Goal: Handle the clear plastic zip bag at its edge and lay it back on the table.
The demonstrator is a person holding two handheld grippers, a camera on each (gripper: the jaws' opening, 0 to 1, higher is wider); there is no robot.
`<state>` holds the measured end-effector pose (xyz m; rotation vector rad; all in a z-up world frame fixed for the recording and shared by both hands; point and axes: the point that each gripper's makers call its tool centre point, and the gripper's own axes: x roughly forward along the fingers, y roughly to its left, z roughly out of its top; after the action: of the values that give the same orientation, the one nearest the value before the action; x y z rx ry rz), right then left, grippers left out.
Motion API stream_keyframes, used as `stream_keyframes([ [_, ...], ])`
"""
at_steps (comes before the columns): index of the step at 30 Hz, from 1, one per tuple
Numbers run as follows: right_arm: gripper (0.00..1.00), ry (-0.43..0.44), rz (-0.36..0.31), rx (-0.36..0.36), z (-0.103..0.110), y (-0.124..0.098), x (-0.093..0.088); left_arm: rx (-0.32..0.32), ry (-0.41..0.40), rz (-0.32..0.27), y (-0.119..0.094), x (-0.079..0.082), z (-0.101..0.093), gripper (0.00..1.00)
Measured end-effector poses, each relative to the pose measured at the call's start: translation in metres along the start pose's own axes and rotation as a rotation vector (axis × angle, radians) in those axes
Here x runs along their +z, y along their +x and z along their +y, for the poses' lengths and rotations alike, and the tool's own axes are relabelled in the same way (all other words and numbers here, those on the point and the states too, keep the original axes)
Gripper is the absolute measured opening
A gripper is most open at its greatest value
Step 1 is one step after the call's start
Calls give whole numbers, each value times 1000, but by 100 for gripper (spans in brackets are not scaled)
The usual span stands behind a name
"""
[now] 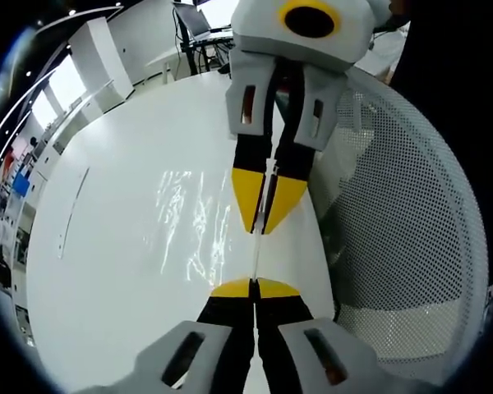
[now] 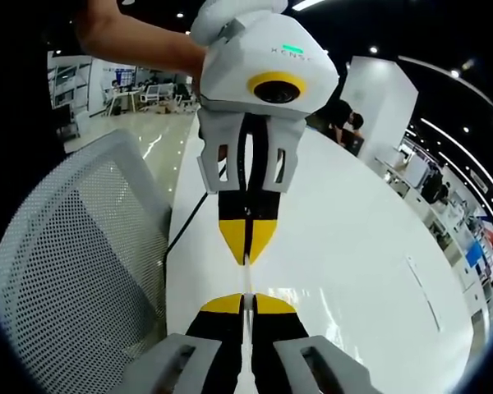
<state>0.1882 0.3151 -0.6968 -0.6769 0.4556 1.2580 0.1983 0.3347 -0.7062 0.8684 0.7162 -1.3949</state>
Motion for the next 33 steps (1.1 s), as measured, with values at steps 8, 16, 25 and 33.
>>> stream_keyframes([
  [8, 0, 3, -3, -5, -1, -2, 0, 3, -2, 5, -2, -2, 0, 0],
  [16, 0, 6, -6, -6, -1, -2, 1, 1, -1, 6, -3, -2, 0, 0],
  [25, 0, 7, -8, -7, -1, -4, 1, -1, 1, 7, -3, -2, 0, 0],
  [33, 0, 14, -7, -10, -1, -6, -2, -4, 3, 14, -4, -4, -1, 0],
])
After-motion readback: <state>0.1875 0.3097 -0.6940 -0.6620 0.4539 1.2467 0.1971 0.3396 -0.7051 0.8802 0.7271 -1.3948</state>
